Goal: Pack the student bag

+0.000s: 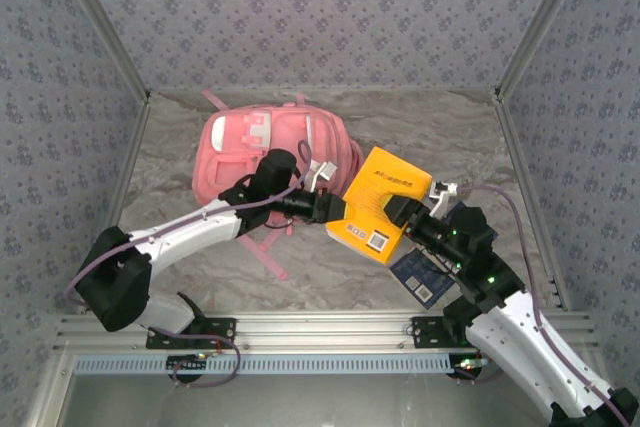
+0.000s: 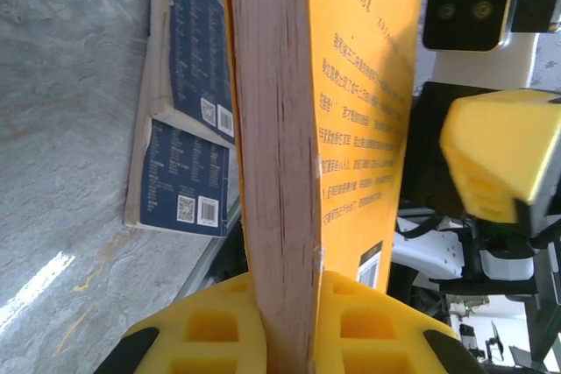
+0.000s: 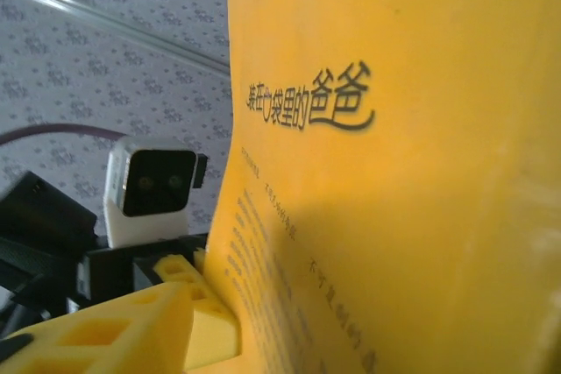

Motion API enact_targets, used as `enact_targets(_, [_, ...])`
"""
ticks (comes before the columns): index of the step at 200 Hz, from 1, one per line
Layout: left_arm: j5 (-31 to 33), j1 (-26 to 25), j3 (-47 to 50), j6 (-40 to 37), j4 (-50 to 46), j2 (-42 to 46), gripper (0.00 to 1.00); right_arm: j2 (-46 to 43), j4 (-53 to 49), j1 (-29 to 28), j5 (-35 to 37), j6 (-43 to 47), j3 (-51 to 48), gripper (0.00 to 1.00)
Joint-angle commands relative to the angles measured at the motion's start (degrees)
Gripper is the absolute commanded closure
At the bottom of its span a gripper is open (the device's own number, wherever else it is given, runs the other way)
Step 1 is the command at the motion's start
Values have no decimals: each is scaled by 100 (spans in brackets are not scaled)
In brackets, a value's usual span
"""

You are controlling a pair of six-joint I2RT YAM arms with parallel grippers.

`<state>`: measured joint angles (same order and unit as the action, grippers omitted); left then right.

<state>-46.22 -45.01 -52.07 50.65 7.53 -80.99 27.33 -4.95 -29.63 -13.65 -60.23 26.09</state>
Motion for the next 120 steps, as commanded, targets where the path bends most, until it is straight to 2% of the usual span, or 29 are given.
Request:
enact_targets(1, [48, 50, 46, -78, 196, 228, 96, -152, 33, 35, 77, 106, 278, 26])
enact_targets(22, [60, 72, 64, -106, 152, 242, 96, -201, 50, 40, 47, 114, 283, 24])
enact_targets(34, [69, 93, 104, -97, 170, 261, 96, -235, 58, 45, 47, 103, 270, 27])
enact_targets(46, [69, 91, 134, -80, 199, 277, 96, -260, 118, 45, 38, 82, 233, 38])
enact_targets(67, [6, 85, 162, -16, 294, 286, 95, -257, 246, 45, 79, 18, 145, 67])
enact_targets(79, [-32, 52, 158, -32, 299, 310, 87, -251, 254, 46, 108, 5, 112, 80])
enact_targets(97, [-26, 53, 113, -165, 106, 409, 67, -251, 195, 57, 40, 53, 142, 99])
enact_targets(108, [76, 83, 14, -448, -278, 517, 57, -251, 169, 70, -62, 180, 193, 100])
enact_targets(120, [290, 188, -86, -758, -749, 677, 51, -247, 193, 103, -263, 344, 282, 100])
